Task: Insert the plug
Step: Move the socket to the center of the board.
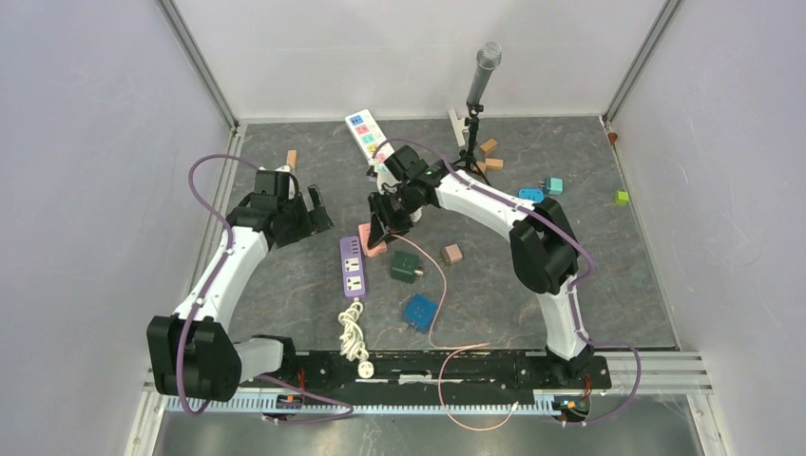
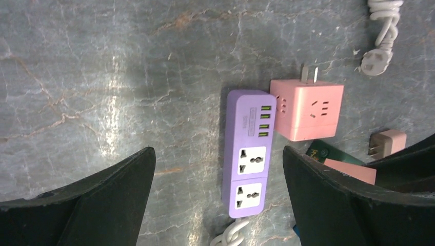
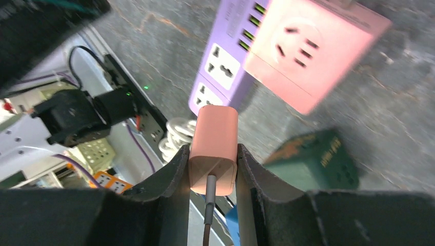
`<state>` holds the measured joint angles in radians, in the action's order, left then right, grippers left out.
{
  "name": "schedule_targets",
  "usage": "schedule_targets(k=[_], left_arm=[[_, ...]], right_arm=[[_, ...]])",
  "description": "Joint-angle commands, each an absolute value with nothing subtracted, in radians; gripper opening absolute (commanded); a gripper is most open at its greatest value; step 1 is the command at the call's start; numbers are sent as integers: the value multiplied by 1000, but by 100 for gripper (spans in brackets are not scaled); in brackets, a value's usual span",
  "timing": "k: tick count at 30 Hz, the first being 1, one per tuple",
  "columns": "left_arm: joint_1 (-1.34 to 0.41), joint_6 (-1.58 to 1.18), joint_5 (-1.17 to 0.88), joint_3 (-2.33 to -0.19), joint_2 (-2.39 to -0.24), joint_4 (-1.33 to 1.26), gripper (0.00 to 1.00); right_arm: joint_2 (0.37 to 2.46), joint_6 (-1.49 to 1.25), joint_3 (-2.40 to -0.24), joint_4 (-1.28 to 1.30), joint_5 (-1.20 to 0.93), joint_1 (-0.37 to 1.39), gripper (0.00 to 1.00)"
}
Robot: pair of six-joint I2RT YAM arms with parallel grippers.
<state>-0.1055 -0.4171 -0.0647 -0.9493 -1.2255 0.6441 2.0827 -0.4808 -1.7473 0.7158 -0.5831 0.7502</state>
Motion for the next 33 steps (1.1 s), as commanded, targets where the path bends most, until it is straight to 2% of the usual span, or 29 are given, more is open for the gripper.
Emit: schedule_targets(k=[1, 20, 33], left_arm=[[-96, -379, -59, -914, -1183, 649, 100], [-82, -527, -277, -678, -1173, 537, 99], [-81, -537, -245, -647, -1120, 538, 98]], right_arm=[[2116, -620, -1822, 578, -656, 774, 0], [2234, -694, -1790, 477, -576, 864, 0], [2176, -708, -1727, 410, -515, 861, 0]])
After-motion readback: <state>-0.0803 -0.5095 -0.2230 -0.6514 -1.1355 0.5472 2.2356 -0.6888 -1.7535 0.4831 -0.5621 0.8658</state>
